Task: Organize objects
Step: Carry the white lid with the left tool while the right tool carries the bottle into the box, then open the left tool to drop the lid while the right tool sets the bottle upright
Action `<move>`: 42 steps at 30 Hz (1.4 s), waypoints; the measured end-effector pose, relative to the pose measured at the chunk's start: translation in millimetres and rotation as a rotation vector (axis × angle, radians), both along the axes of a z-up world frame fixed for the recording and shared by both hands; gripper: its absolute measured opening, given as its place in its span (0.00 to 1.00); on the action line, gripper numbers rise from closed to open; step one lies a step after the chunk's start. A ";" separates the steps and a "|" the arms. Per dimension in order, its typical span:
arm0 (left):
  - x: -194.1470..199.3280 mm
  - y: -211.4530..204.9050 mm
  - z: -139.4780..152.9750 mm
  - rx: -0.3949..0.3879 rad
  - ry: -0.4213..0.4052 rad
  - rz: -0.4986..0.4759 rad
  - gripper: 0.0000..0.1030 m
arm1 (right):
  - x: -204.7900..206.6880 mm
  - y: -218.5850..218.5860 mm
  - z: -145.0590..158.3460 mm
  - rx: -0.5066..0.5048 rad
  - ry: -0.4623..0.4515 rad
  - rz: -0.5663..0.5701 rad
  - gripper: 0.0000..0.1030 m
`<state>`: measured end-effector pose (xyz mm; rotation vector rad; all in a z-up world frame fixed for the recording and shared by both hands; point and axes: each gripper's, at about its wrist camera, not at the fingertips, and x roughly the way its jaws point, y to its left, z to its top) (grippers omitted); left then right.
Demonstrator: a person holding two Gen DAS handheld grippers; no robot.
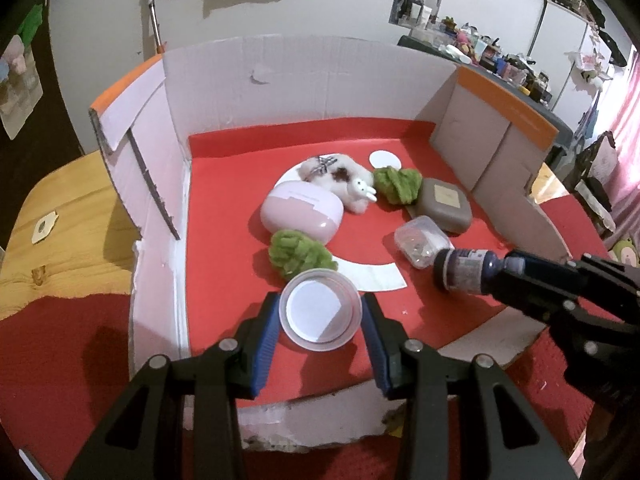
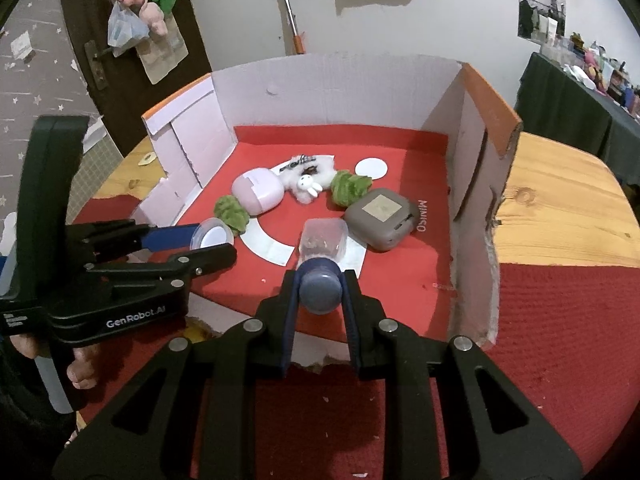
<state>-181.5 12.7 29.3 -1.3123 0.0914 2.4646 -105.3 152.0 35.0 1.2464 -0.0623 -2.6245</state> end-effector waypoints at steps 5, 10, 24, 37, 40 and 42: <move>-1.4 0.5 0.1 -0.001 -0.001 0.002 0.41 | -6.4 -1.0 -4.4 0.001 -0.008 0.001 0.20; -4.2 0.4 -0.3 -0.003 -0.001 0.002 0.41 | -16.4 0.8 -8.3 0.006 -0.024 -0.007 0.20; -13.0 2.5 -5.8 -0.016 -0.006 0.004 0.41 | -34.2 0.8 -21.3 0.013 -0.058 -0.009 0.20; -12.2 1.9 -6.2 -0.007 -0.009 0.008 0.41 | -37.8 1.5 -24.2 0.002 -0.067 -0.005 0.20; -12.1 2.0 -6.1 -0.005 -0.009 0.009 0.41 | -37.9 2.0 -23.9 -0.003 -0.067 -0.006 0.20; -13.1 1.2 -6.0 -0.001 -0.011 0.013 0.41 | -38.0 2.0 -23.6 -0.003 -0.066 -0.007 0.20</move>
